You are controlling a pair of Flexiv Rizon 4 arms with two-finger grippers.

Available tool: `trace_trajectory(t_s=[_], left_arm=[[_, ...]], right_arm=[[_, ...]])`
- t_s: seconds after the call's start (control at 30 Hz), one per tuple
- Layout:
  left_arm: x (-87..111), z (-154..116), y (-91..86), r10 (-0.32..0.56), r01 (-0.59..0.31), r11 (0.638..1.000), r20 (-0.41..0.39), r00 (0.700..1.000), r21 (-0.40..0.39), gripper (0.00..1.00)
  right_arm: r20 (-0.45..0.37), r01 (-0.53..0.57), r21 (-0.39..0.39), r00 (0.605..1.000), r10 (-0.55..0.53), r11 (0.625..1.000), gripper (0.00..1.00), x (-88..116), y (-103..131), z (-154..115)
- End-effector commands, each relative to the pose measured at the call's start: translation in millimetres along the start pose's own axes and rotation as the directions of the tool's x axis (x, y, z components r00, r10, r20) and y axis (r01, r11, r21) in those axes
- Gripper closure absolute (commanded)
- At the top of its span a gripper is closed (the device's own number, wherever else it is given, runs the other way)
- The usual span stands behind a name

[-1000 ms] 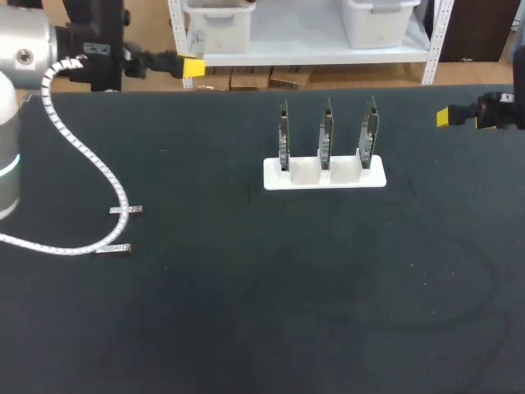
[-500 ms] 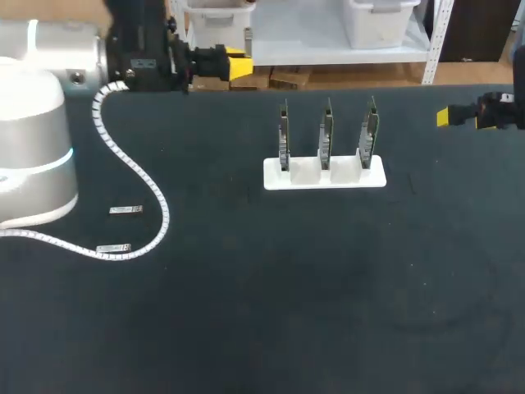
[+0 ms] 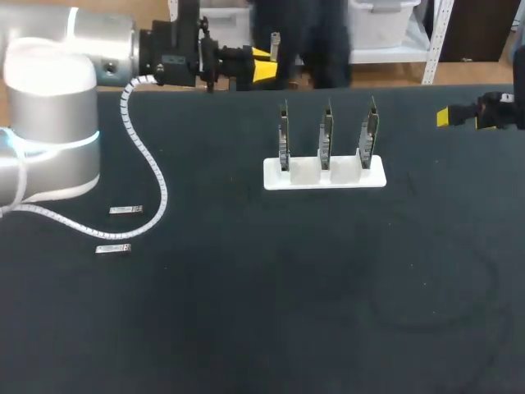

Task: Pick up the optical module with the left hand, and insert it into the network port with the right hand.

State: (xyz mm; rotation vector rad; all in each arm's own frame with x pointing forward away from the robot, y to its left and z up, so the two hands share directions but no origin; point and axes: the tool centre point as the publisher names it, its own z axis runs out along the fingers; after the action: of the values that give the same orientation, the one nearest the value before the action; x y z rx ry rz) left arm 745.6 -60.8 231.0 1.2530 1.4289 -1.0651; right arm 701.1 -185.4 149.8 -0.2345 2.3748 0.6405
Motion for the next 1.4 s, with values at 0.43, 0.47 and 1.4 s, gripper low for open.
trace_trajectory(t_s=[0.43,0.47,1.4], left_arm=[[28.6,14.2,24.4,0.005,-0.005,0.994,-0.007,1.0,0.105,1.0],[29.1,14.0,25.1,0.006,-0.005,0.996,-0.009,1.0,0.089,1.0],[44.5,25.1,14.1,-0.047,0.043,0.996,0.049,0.998,0.078,1.0]], right_arm=[[0.001,-0.001,0.007,1.0,0.001,1.0,0.0,0.4,1.5,-0.8],[0.001,-0.001,0.007,1.0,0.001,1.0,0.0,0.4,1.5,-0.8],[0.001,-0.001,0.007,1.0,0.001,1.0,0.0,0.4,1.5,-0.8]])
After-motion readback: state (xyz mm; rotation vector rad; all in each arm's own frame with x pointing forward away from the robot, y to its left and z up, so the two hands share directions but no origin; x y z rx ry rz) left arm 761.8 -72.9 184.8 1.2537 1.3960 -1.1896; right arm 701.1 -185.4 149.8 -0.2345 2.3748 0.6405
